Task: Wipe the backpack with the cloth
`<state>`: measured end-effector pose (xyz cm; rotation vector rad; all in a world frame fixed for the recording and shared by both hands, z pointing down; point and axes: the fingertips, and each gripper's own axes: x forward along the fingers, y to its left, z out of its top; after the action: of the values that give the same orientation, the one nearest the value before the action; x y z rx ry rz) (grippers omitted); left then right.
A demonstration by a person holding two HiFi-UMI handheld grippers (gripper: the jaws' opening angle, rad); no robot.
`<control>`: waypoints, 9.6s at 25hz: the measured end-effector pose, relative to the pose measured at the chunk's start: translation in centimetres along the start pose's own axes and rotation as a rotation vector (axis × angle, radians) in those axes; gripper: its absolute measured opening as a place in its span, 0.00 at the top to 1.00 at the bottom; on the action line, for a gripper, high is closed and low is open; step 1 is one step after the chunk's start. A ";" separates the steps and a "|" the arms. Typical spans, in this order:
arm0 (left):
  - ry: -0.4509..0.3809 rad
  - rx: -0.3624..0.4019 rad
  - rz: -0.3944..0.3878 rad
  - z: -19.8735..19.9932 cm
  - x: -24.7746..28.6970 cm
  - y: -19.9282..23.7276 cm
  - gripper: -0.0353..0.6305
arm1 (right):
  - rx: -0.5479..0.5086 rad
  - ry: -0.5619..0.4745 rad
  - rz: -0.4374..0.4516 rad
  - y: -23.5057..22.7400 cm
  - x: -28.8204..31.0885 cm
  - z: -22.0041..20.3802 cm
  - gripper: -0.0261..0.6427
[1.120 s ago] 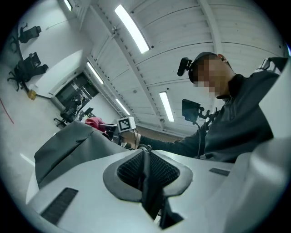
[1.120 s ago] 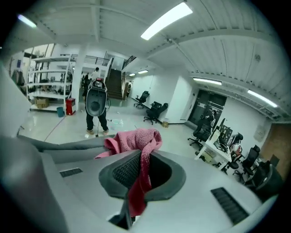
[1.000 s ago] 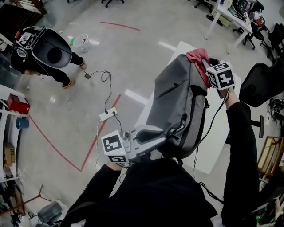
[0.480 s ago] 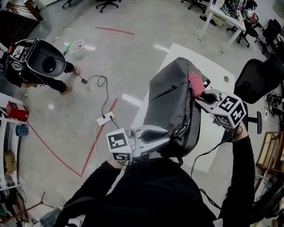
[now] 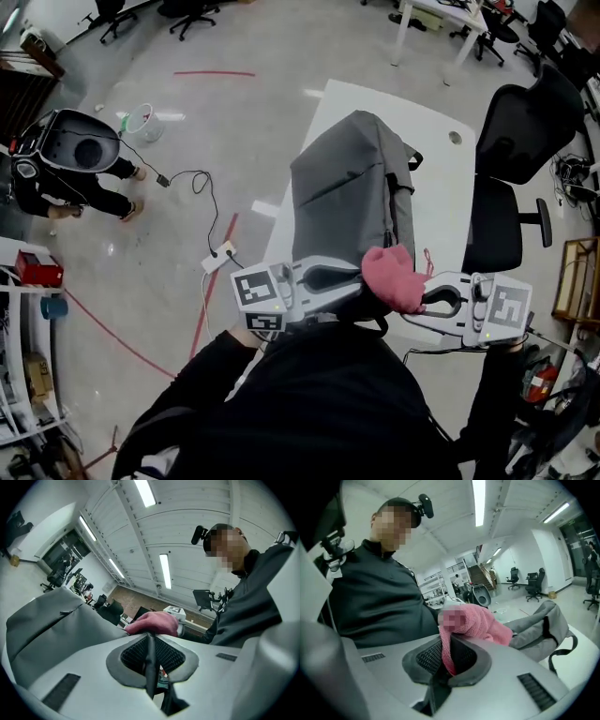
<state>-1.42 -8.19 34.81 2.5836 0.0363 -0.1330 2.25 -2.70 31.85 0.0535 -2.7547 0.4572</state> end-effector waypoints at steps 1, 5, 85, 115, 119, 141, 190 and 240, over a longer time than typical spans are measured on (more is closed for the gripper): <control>0.012 0.002 0.001 -0.3 1.1 0.0 0.85 | 0.007 -0.008 0.025 1.1 -0.5 -0.7 0.91; 0.080 0.034 0.005 -2.3 5.2 -0.4 0.85 | 0.048 -0.098 -0.043 0.6 -3.3 -2.2 0.91; 0.166 -0.015 0.656 -9.8 -2.8 3.5 0.60 | 0.148 0.151 -1.224 -10.1 -12.6 -17.1 0.91; 0.063 -0.126 0.680 -3.0 -17.5 14.3 0.61 | 0.480 -0.044 -0.902 -20.1 10.1 -10.0 0.91; 0.074 -0.116 0.652 -4.0 -12.4 12.6 0.61 | 0.672 -0.044 -1.072 -19.8 0.1 -16.9 0.91; 0.084 -0.129 0.683 -5.7 -12.0 11.5 0.61 | 0.473 0.057 -1.152 -21.6 -3.4 -15.8 0.91; 0.041 -0.184 0.783 -5.6 -18.2 12.4 0.62 | 0.404 0.145 -1.334 -29.4 -13.1 -13.9 0.91; 0.059 -0.190 0.784 -7.1 -12.5 12.3 0.62 | 0.529 -0.241 -1.312 -34.5 -20.3 -13.5 0.91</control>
<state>-12.57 -14.84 48.54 2.2289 -0.8808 0.2263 28.96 -31.48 47.51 1.9275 -2.0526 0.7340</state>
